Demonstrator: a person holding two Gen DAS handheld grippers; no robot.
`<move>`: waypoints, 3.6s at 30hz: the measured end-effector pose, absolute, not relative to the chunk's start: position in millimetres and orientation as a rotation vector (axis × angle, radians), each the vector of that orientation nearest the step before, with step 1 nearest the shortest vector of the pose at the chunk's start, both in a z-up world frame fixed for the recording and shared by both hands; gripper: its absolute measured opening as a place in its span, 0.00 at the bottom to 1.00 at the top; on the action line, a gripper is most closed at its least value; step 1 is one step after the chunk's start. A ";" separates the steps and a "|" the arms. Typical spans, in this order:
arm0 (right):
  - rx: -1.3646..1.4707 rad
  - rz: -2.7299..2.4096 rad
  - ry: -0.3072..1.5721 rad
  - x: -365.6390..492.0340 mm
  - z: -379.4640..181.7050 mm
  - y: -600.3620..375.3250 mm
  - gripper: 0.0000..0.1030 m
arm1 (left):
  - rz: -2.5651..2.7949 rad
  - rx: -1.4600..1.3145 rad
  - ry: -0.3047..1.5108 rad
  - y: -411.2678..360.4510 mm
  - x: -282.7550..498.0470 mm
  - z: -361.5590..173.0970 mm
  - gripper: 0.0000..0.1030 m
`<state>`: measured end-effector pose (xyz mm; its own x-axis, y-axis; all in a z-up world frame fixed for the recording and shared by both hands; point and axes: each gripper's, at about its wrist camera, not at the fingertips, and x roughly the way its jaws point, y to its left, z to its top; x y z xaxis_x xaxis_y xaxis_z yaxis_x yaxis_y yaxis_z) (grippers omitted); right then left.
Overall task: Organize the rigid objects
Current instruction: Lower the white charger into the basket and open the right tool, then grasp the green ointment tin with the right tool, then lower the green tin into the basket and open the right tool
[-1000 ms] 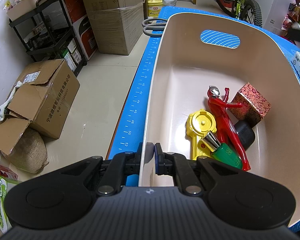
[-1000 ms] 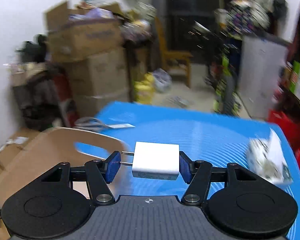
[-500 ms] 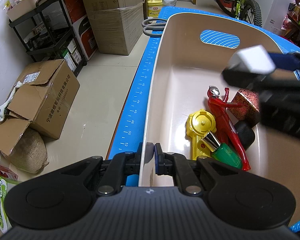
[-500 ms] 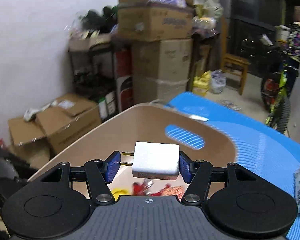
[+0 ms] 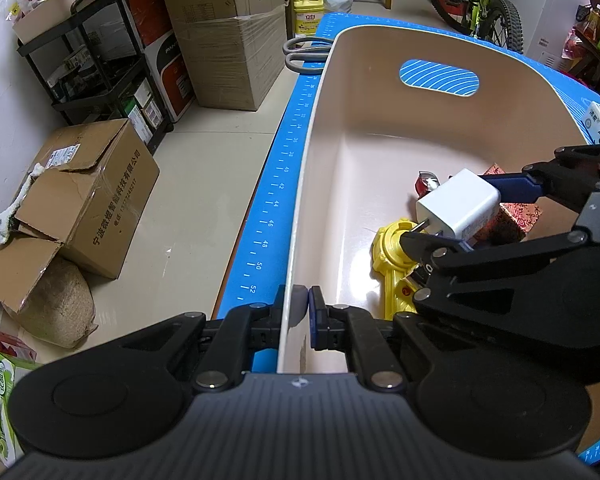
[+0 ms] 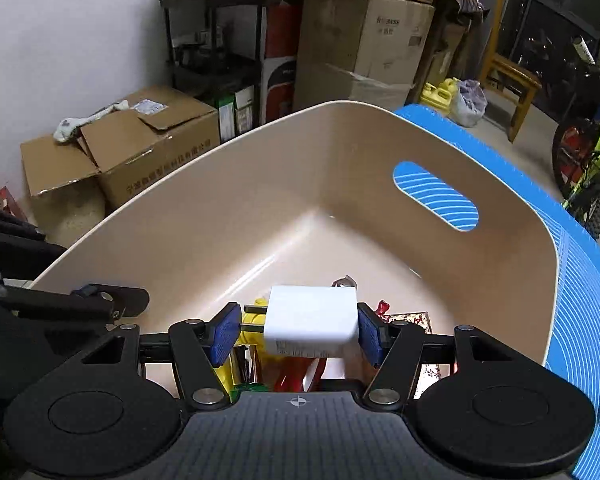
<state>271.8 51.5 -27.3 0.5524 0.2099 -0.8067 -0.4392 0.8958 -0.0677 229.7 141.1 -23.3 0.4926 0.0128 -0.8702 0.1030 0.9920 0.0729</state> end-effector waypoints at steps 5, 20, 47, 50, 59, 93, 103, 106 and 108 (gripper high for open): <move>-0.228 0.393 0.891 270.2 -20.0 41.5 0.71 | -0.054 0.120 1.055 141.2 229.9 -23.2 0.11; -0.032 0.161 0.710 265.7 35.0 -75.2 0.78 | -0.052 0.118 1.058 140.8 230.3 -21.9 0.11; 0.036 0.023 0.836 275.7 -40.8 -171.0 0.79 | -0.047 0.124 1.058 139.9 229.1 -22.1 0.12; -0.007 0.030 0.896 279.0 -60.0 -169.6 0.77 | -0.047 0.125 1.058 139.9 229.0 -22.1 0.12; -0.116 0.111 0.929 276.3 -86.8 -161.4 0.75 | -0.045 0.129 1.057 139.8 229.0 -21.7 0.12; -0.147 0.328 0.575 261.6 28.6 -19.4 0.53 | -0.044 0.132 1.056 140.1 229.4 -21.6 0.12; -0.275 0.418 0.770 267.8 -6.5 55.6 0.53 | -0.048 0.133 1.055 139.3 229.7 -22.3 0.12; -0.258 0.399 0.835 275.2 -13.7 57.2 0.53 | -0.047 0.129 1.056 139.1 229.9 -22.1 0.12; -0.275 0.380 0.850 273.6 -18.0 58.2 0.53 | -0.046 0.127 1.056 139.0 230.1 -21.8 0.12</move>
